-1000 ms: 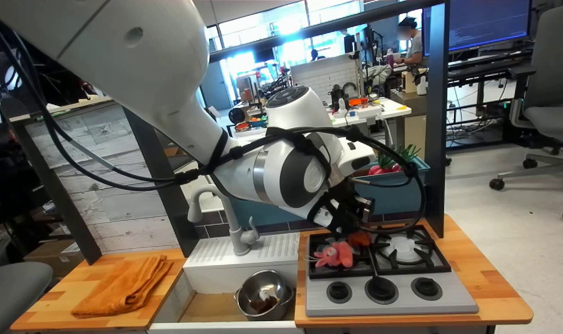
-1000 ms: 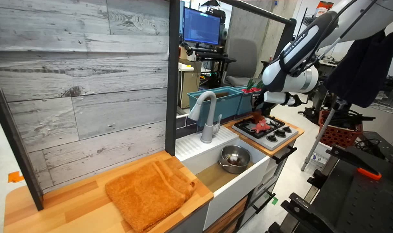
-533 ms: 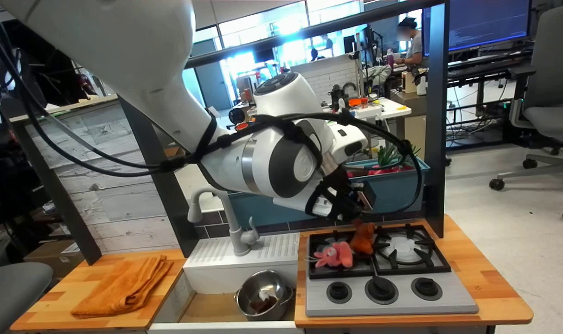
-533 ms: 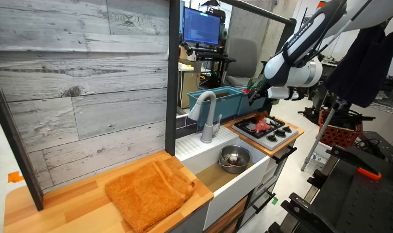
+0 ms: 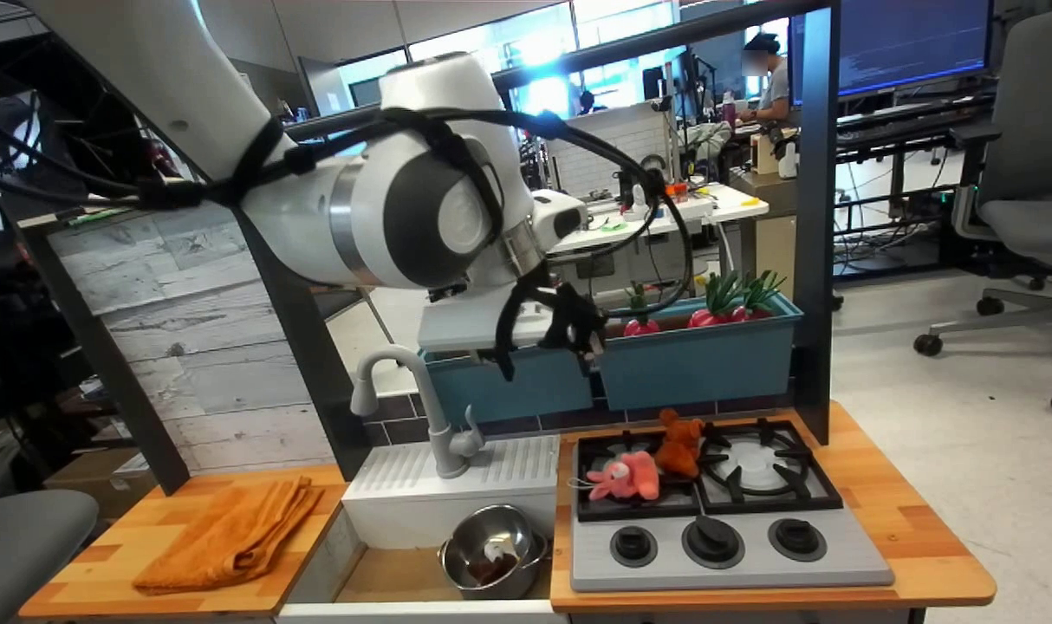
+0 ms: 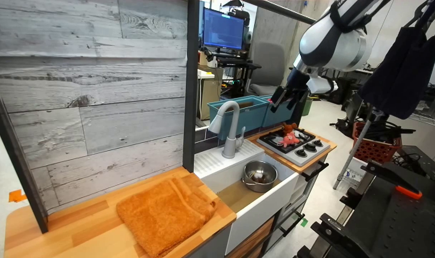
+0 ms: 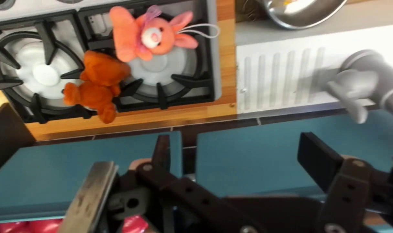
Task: Use the towel to wipe the left side of the countertop, remove two plush toys from the silver pot and put them on the stove, place one plush toy from the pot on the left side of the countertop
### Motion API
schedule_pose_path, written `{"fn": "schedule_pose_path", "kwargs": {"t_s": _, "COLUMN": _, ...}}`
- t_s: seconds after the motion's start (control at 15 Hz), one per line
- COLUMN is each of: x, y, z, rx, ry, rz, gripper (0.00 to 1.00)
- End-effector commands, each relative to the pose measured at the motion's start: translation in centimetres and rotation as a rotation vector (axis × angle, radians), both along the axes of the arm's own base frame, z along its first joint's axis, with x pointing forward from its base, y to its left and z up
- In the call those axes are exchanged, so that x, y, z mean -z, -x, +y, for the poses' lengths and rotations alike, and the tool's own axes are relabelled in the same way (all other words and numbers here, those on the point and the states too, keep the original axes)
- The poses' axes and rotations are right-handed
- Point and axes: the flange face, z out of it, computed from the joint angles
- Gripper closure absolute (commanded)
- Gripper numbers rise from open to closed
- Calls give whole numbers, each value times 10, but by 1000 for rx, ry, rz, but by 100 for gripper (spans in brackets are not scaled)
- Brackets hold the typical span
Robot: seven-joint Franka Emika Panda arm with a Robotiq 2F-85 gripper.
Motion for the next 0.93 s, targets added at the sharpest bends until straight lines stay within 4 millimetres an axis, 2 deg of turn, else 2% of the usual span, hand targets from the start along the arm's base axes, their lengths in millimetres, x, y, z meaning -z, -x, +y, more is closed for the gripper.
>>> {"fn": "schedule_pose_path", "kwargs": {"t_s": 0.0, "x": -13, "y": 5, "z": 37, "rx": -141, "ry": -76, "rz": 124, "gripper": 0}}
{"fn": "schedule_pose_path", "kwargs": {"t_s": 0.13, "x": 1, "y": 1, "z": 59, "rx": -201, "ry": -102, "rz": 226, "gripper": 0}}
{"fn": "schedule_pose_path", "kwargs": {"t_s": 0.47, "x": 63, "y": -2, "z": 107, "rx": -229, "ry": -84, "rz": 512, "gripper": 1}}
{"fn": "schedule_pose_path", "kwargs": {"t_s": 0.67, "x": 96, "y": -13, "z": 123, "rx": -181, "ry": -41, "rz": 524, "gripper": 0}}
{"fn": "schedule_pose_path", "kwargs": {"t_s": 0.87, "x": 124, "y": -23, "z": 131, "rx": -149, "ry": 2, "rz": 535, "gripper": 0}}
